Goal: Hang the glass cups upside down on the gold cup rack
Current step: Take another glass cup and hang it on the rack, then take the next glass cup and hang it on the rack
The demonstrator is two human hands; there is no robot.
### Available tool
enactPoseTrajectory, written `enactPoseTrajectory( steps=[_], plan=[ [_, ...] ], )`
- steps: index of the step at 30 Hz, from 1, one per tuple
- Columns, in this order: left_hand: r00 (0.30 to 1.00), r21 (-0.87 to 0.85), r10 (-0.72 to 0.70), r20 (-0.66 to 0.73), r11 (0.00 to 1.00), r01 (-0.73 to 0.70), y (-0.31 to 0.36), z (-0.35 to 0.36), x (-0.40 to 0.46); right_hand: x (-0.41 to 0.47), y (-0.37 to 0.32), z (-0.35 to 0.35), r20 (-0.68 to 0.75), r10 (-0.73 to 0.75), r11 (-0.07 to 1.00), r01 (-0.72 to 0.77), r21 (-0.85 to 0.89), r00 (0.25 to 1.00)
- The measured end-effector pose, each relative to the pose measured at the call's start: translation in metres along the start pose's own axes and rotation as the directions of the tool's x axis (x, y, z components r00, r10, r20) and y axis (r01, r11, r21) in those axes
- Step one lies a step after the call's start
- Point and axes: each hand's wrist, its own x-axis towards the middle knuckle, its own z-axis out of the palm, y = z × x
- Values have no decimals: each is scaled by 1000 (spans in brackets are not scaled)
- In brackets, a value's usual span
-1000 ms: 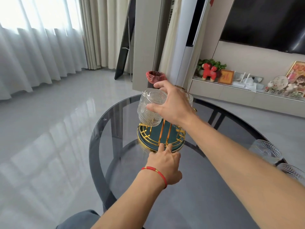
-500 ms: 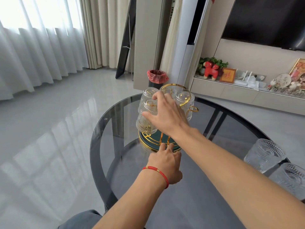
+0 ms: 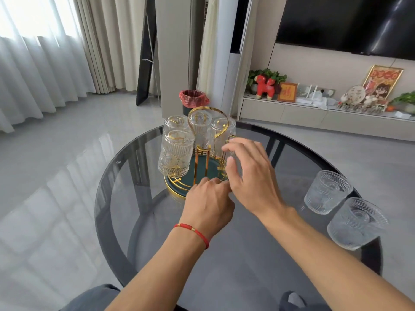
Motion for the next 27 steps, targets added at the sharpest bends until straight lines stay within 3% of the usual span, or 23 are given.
enactPoseTrajectory(
  steps=[3, 6, 10, 13, 17, 21, 24, 27],
  plan=[
    [993, -166, 98, -60, 980, -107, 9, 6, 0, -35, 41, -31, -72, 76, 994, -81, -67, 995],
    [973, -199, 224, -51, 953, -230, 20, 17, -3, -71, 82, -64, -93, 202, 942, -219, -256, 975],
    [953, -166, 302, -3, 940, -299, 36, 39, -14, -103, 110, -93, -123, 503, 748, -502, -434, 856],
    [944, -185, 325, 54, 933, -310, 43, 49, -20, -114, 118, -103, -99, 611, 655, -572, -494, 786],
    [946, -286, 317, 68, 915, -286, 48, 54, -25, -124, 128, -112, -138, 691, 605, -673, -426, 709],
    [945, -322, 321, 67, 903, -285, 49, 55, -29, -125, 131, -123, -104, 817, 547, -819, -173, 567],
    [949, -370, 311, 52, 889, -271, 52, 54, -31, -127, 120, -131, -149, 785, 573, -796, -195, 602],
    [960, -451, 274, 54, 865, -221, 59, 52, -32, -136, 105, -134, -135, 623, 748, -637, -187, 771]
  ],
)
